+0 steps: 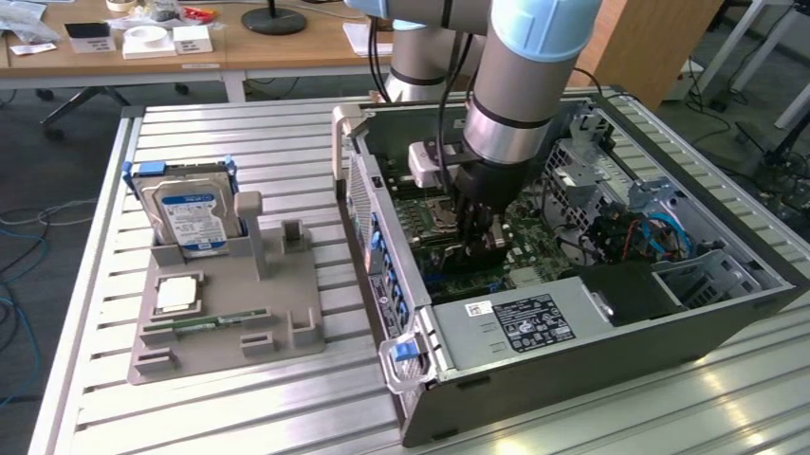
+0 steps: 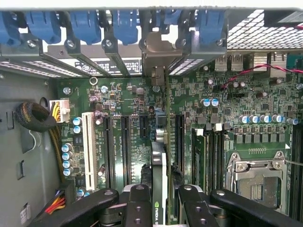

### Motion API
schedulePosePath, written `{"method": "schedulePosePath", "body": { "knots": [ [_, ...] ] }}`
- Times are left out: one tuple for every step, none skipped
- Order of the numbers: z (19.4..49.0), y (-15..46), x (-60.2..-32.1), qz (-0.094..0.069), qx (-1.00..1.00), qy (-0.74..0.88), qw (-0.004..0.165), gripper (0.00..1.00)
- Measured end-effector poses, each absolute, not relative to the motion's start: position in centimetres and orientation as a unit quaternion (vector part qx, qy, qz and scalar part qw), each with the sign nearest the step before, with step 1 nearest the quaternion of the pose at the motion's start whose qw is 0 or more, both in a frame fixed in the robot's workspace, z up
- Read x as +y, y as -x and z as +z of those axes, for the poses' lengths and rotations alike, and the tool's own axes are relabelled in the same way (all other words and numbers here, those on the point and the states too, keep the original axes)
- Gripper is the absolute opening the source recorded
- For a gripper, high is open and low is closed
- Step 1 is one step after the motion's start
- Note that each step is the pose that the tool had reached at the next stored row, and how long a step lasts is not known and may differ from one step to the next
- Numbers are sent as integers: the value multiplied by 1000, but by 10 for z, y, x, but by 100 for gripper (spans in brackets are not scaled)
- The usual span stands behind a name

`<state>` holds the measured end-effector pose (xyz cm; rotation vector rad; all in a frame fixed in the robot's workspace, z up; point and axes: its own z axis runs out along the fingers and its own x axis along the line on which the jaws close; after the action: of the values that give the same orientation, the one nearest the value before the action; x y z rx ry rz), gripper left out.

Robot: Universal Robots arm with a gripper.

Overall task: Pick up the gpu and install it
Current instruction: 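Insert the gpu into the slot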

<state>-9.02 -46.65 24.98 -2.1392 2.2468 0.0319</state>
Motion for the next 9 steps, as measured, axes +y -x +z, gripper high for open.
{"method": "schedulePosePath", "body": {
  "knots": [
    [250,90,-467,10,724,689,20,26],
    [250,90,-466,10,724,689,19,26],
    [250,90,-466,10,724,689,20,26],
    [250,90,-466,10,724,689,19,26],
    [250,90,-465,10,724,689,19,26],
    [250,90,-465,10,724,689,19,26],
    [250,90,-465,10,724,689,19,26],
    [250,90,-465,10,724,689,19,26],
    [250,90,-465,10,724,689,19,26]
  ]
}}
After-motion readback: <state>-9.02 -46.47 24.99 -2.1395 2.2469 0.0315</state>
